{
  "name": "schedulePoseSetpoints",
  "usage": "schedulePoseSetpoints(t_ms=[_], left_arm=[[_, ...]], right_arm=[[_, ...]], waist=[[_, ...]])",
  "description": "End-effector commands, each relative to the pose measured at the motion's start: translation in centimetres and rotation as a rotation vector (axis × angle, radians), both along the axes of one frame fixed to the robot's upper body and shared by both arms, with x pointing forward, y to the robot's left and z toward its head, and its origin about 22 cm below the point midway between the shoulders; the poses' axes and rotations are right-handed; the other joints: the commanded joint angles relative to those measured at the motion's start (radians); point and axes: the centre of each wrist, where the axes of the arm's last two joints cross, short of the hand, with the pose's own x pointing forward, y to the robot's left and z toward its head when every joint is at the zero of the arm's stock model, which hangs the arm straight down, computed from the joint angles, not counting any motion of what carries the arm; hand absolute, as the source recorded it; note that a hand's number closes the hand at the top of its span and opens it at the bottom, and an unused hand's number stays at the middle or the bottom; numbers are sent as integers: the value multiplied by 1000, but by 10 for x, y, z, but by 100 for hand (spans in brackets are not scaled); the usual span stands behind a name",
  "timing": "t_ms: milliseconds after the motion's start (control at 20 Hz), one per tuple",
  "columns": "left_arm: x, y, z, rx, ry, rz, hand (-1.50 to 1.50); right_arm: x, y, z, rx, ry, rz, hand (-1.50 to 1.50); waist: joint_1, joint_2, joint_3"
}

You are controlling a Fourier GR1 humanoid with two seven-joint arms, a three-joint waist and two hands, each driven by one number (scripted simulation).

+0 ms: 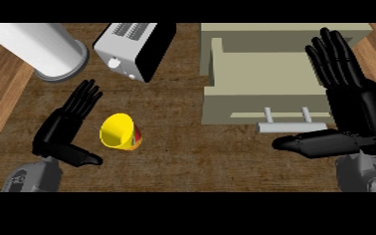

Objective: Pick up the cup, place it into the drawer and close the drawer

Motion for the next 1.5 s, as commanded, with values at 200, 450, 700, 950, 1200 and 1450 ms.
schedulePoseSetpoints(t_ms=[200,450,700,950,1200,1450], left_arm=[[17,8,-38,27,55,15,-150],[-7,20,-92,44,56,27,-150],[3,12,-99,61,55,38,-150],[-3,4,-110,21,10,57,-150],[-14,0,-121,26,28,58,-150],[9,-1,-106,21,-17,43,-150]], right_arm=[[-1,-12,-12,8,-6,-17,-150],[9,-10,4,-15,-6,-5,-150],[16,6,22,-8,0,-7,-150],[7,-15,18,-16,1,18,-150],[16,-28,21,-6,-8,24,-150],[9,-8,14,4,-12,10,-150]], waist=[[0,-1,0],[-11,4,-1],[-8,3,-1],[-16,5,-2],[-14,6,-2],[-23,9,-3]])
